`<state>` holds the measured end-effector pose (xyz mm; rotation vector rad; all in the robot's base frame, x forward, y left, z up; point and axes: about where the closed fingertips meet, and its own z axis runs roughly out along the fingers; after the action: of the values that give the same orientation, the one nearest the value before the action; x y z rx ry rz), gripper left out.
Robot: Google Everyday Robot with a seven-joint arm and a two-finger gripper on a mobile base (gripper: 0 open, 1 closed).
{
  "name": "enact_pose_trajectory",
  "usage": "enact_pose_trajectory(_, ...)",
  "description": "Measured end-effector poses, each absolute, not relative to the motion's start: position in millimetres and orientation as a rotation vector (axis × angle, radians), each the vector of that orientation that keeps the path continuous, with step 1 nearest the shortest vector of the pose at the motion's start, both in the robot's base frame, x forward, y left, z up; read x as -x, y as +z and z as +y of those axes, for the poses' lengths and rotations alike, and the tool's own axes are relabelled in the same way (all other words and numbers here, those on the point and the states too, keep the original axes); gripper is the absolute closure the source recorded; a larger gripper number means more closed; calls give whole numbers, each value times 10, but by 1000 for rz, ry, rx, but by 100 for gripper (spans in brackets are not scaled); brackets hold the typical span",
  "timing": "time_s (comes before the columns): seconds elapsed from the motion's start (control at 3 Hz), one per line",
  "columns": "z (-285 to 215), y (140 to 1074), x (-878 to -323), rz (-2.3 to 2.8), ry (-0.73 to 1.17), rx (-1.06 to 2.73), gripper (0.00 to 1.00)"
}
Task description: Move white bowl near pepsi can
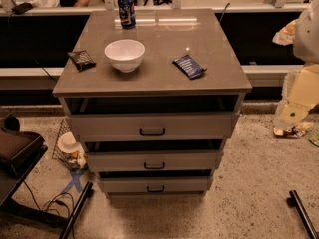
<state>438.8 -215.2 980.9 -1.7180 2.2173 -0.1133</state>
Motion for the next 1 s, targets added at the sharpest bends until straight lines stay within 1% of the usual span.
enact_pose_trajectory(0.33, -2150, 9812, -4389, 2216, -114, 1718, 0)
enact_pose_trajectory(0.67, -1675, 9942, -4779, 2002, -132, 1941, 0)
enact_pose_trajectory(1.0, -1230, 9995, -5038, 1821, -140, 2114, 0)
